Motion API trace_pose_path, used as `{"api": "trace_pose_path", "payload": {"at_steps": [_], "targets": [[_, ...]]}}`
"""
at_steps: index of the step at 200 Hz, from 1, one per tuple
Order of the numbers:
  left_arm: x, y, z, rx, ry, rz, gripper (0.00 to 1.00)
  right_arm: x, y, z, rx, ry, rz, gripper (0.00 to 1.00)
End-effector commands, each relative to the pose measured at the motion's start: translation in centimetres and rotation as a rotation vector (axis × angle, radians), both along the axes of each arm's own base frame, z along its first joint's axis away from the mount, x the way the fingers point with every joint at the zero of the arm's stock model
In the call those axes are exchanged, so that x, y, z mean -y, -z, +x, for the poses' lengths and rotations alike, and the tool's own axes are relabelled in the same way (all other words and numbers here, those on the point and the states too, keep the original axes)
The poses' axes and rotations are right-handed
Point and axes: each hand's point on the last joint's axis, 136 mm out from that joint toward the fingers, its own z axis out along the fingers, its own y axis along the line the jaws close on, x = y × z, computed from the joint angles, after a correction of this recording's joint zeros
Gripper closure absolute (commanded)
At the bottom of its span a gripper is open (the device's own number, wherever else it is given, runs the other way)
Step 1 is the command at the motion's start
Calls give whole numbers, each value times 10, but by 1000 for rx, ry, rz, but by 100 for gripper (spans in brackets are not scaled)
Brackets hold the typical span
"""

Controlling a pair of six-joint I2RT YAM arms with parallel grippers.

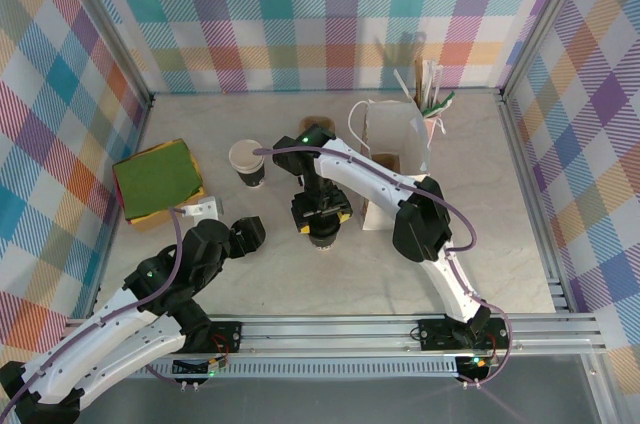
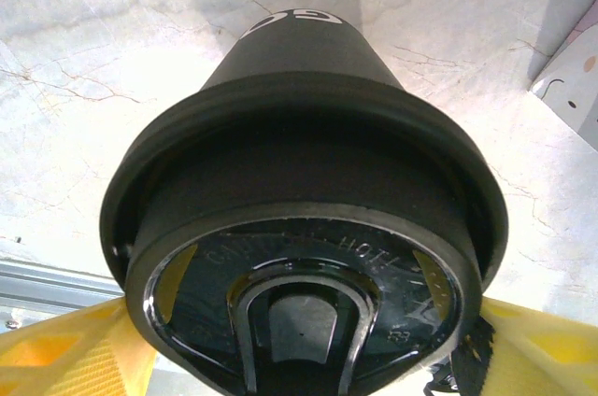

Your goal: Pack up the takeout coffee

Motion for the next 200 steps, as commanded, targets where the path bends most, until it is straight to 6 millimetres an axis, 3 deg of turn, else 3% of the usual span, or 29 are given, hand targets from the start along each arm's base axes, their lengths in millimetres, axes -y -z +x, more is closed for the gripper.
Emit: {"api": "trace_pose_path", "payload": {"at_steps": [1, 88, 200], "targets": [[-1, 3, 0, 1, -1, -3, 0, 4, 10, -1, -20, 6, -28, 21], [-1, 4, 0, -1, -3, -4, 0, 6, 17, 1, -22, 17, -19, 20], [3, 7, 2, -10, 2, -9, 0, 5, -13, 6, 23, 16, 2, 18]]}}
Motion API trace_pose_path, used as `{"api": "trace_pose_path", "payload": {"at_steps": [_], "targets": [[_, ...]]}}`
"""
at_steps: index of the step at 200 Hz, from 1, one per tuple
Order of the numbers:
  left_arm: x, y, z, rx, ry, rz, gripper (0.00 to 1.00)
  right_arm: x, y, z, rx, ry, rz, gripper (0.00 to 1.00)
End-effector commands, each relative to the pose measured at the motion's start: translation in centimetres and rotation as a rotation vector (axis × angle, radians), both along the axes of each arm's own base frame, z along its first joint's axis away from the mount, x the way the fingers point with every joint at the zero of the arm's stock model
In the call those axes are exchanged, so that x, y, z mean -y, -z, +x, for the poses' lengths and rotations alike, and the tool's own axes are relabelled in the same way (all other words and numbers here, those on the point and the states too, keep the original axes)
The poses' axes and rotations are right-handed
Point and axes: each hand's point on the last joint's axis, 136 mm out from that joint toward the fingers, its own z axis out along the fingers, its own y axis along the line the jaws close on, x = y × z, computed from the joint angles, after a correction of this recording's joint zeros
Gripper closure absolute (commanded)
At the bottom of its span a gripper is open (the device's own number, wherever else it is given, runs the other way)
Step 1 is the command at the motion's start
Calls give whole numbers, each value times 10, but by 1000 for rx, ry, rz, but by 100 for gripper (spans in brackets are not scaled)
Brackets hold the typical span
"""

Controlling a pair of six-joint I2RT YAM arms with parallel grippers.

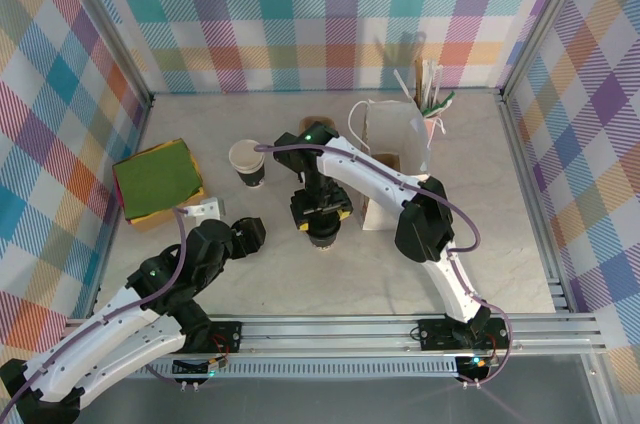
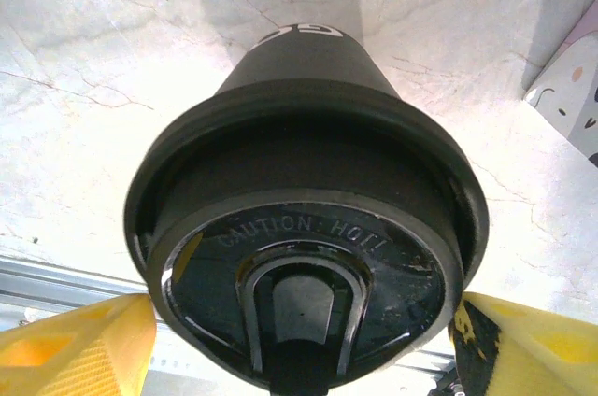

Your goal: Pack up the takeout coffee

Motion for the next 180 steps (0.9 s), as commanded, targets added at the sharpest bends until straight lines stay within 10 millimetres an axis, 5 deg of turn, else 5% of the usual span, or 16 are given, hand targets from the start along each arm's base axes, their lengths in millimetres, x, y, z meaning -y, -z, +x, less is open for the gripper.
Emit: {"api": "trace_pose_path", "payload": {"at_steps": [1, 180], "targets": [[2, -1, 2, 8, -2, -21, 0, 7, -4, 1, -4, 9, -28, 18], [0, 0, 1, 7, -6, -19, 0, 7, 11, 2, -36, 13, -37, 20]]}}
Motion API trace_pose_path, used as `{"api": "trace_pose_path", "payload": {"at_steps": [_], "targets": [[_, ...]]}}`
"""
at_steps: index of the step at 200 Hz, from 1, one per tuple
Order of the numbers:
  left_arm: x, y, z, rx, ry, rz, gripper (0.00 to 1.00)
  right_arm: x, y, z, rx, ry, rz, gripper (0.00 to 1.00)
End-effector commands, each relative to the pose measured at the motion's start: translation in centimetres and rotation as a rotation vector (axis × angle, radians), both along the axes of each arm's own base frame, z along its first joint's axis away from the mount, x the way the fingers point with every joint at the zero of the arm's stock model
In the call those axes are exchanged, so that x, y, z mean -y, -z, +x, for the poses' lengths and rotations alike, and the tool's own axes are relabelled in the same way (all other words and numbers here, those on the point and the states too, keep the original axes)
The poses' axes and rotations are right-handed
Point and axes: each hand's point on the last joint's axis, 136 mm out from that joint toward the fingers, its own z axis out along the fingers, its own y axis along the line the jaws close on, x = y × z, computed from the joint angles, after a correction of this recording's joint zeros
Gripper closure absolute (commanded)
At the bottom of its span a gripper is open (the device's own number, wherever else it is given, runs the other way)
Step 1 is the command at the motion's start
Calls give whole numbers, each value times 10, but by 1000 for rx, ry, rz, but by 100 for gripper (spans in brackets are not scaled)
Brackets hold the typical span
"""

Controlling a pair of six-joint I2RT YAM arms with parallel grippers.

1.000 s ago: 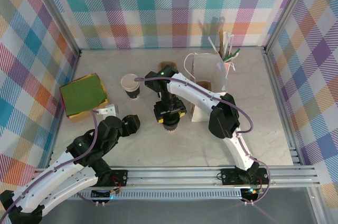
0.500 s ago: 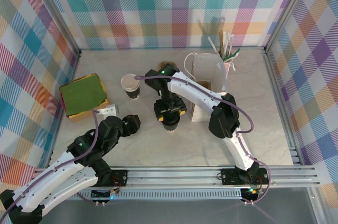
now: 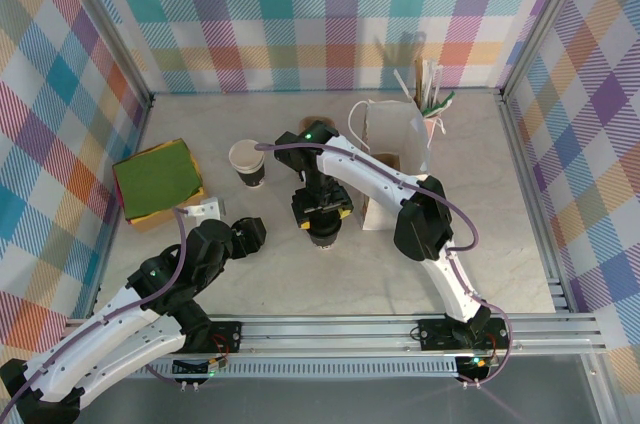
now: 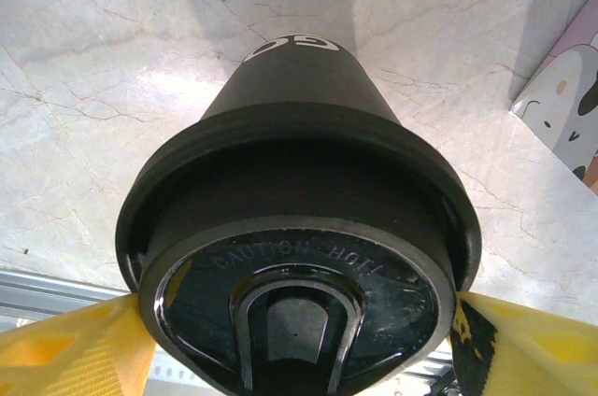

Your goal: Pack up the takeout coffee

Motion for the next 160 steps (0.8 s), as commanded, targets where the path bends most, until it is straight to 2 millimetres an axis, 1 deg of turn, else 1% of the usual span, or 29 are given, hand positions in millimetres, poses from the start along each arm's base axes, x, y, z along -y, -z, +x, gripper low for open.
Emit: {"api": "trace_pose_path", "payload": {"at_steps": [1, 28, 89, 160], "targets": [[-1, 0, 1, 5, -6, -11, 0, 3, 7, -4, -38, 8, -22, 20], [-1, 0, 0, 5, -5, -10, 0, 3, 8, -4, -40, 10, -20, 20], [-1, 0, 1, 8, -8, -12, 0, 2, 5, -4, -38, 12, -15, 24], [-1, 2, 1, 6, -6, -12, 0, 3, 4, -5, -30, 9, -29, 24]]}}
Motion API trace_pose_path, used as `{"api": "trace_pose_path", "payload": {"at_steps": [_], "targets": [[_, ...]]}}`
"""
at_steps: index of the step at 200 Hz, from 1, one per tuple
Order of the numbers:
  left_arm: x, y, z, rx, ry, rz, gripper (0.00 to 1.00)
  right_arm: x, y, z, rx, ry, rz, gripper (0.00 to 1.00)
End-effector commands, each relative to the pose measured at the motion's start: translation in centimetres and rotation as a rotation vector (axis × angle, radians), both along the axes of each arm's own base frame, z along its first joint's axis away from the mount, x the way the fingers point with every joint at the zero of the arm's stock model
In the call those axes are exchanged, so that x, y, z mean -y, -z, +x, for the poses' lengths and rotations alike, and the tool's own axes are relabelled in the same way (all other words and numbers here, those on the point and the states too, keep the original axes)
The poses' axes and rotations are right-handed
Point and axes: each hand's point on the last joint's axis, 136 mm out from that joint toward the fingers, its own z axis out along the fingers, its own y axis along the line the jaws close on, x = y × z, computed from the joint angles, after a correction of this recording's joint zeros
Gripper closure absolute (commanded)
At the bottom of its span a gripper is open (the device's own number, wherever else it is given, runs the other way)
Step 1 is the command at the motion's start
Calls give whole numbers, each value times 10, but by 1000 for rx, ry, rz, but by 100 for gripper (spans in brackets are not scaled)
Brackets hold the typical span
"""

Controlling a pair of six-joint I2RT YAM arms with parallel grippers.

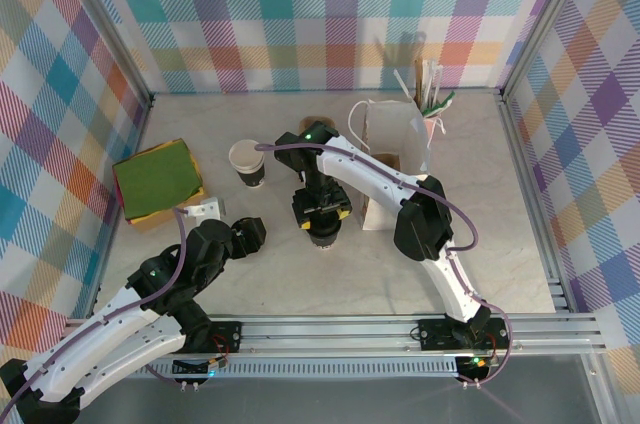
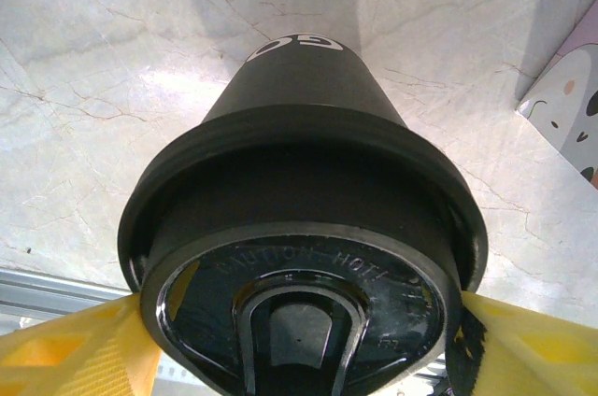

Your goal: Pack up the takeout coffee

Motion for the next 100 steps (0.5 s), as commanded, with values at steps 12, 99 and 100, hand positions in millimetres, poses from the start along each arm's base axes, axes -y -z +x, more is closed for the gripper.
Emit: {"api": "trace_pose_path", "payload": {"at_steps": [12, 99, 100], "targets": [[-1, 2, 1, 6, -6, -12, 0, 4, 1, -4, -22, 7, -34, 24], [0, 3, 1, 5, -6, -15, 0, 8, 1, -4, -4, -13, -80, 21], [0, 3, 1, 4, -6, -13, 0, 8, 1, -4, -3, -13, -81, 21]]}}
